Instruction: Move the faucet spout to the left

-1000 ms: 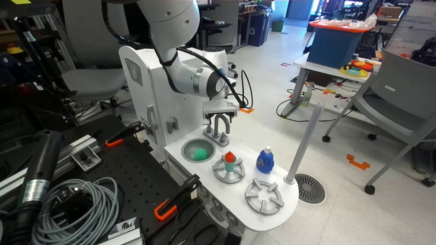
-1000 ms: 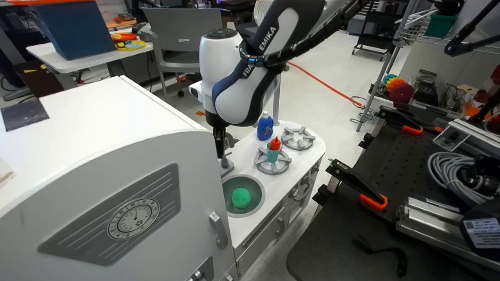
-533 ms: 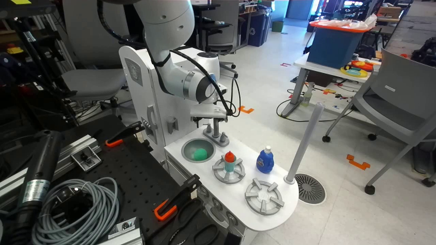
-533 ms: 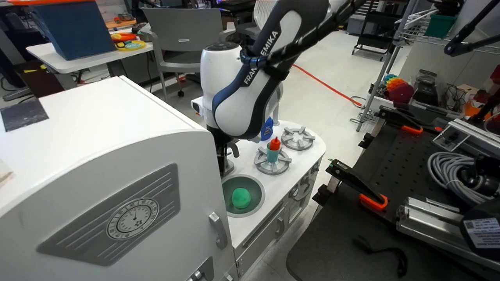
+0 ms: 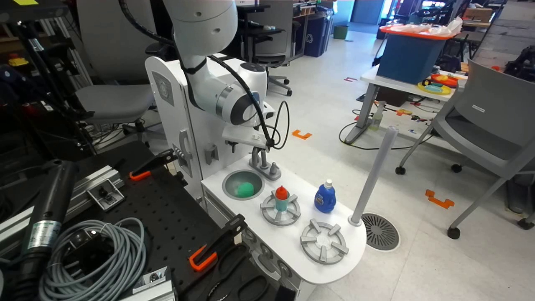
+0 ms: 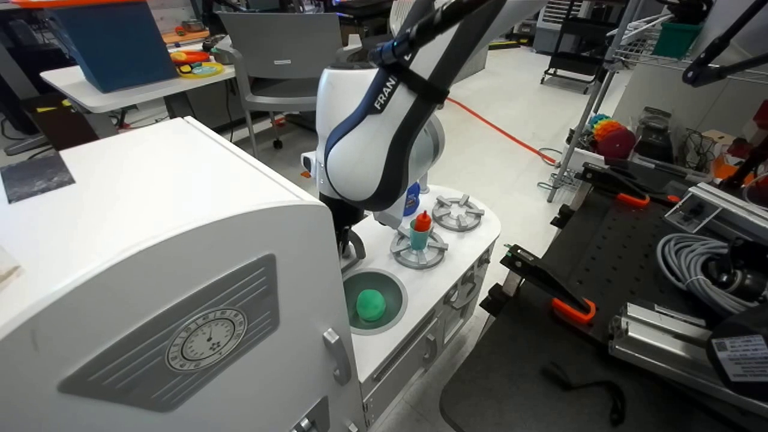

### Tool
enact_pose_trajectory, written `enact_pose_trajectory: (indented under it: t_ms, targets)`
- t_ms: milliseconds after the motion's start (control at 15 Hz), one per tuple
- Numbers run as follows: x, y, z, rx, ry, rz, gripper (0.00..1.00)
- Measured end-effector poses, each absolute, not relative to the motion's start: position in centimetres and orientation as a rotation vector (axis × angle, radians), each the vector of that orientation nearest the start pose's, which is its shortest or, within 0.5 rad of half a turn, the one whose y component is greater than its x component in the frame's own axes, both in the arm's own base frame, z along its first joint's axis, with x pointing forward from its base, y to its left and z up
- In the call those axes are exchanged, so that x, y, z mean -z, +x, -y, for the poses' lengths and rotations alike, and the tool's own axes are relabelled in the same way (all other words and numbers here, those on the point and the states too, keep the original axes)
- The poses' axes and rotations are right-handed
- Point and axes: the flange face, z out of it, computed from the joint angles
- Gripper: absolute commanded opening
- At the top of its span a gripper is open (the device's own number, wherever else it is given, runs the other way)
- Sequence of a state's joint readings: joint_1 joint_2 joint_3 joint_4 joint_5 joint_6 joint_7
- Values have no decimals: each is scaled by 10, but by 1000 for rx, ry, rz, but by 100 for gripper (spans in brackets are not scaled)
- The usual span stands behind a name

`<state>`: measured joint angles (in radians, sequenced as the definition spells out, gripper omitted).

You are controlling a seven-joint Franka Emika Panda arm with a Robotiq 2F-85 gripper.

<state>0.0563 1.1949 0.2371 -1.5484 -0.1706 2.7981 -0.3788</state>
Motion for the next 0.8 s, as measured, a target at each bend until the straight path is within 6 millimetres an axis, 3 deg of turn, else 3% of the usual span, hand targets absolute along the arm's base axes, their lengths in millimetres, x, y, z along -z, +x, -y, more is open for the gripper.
enact_pose_trajectory:
  t_ms: [267, 467, 800]
  targets:
    - [27, 624, -190, 147, -2830, 833, 100]
    - [13, 612, -206, 117, -2800, 704, 100]
    - [-20, 597, -196, 57, -2823, 400, 100]
